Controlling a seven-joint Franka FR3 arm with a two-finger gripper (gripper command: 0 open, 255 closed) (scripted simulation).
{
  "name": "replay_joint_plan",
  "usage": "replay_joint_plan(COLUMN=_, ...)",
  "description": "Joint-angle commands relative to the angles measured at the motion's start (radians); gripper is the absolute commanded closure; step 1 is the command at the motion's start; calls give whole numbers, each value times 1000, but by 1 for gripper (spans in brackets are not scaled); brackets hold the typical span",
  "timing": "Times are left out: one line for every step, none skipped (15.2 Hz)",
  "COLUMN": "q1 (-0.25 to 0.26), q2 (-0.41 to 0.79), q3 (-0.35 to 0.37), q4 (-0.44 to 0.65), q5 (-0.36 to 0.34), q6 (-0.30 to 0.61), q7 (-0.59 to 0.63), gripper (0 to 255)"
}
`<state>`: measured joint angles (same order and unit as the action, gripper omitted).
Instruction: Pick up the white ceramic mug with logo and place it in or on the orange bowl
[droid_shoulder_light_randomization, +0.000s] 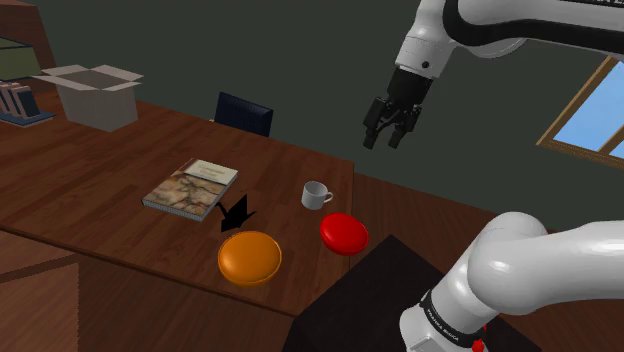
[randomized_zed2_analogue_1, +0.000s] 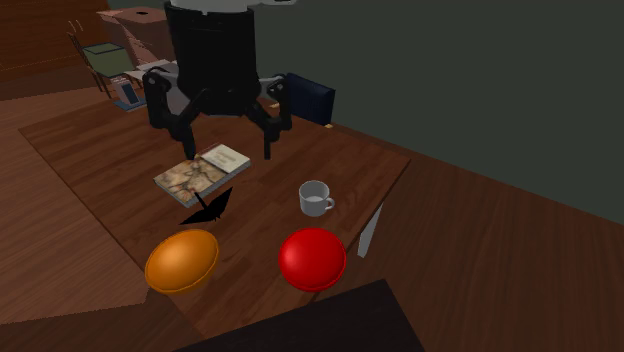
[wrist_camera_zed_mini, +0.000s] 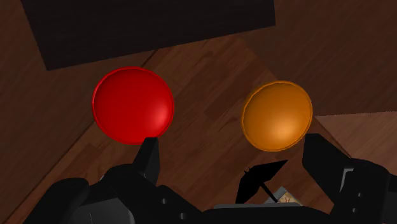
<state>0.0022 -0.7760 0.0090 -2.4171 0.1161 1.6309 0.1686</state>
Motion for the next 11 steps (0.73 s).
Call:
replay_joint_plan(q1=0, q2=0, q3=0, q4=0, q5=0, q6=0, q7=0, gripper=0)
replay_joint_plan(q1=-3, q2=23, q3=-3, q4=-12, q5=-6, q6=32, q7=-8, gripper=0)
replay_joint_plan(q1=-6, q2=46, q3=-5, q4=-22, q5=-11, q6=65, q7=-16, gripper=0)
replay_joint_plan(q1=-9, q2=72, q3=-8, q4=-32, q5=-17, q6=97, q7=-23, gripper=0)
replay_joint_plan(q1=-12, q2=98, q3=-11, q4=-40, q5=-22, q6=129, q7=-31, gripper=0)
replay_joint_plan(q1=-15, q2=126, q3=-13, q4=-46, q5=-27, q6=162, q7=-38, gripper=0)
replay_joint_plan(q1=-18, q2=155, q3=-16, q4=-51, q5=-32, q6=194, q7=-45, gripper=0)
replay_joint_plan(q1=-21, q2=185, q3=-19, q4=-55, q5=-37, q6=226, q7=-51, gripper=0)
replay_joint_plan(q1=-24, q2=216, q3=-22, q4=-58, q5=-42, q6=257, q7=-58, gripper=0)
replay_joint_plan(q1=-27, q2=248, q3=-24, q4=-59, q5=-47, q6=289, q7=-64, gripper=0)
replay_joint_plan(q1=-29, q2=281, q3=-27, q4=-58, q5=-52, q6=320, q7=-70, gripper=0)
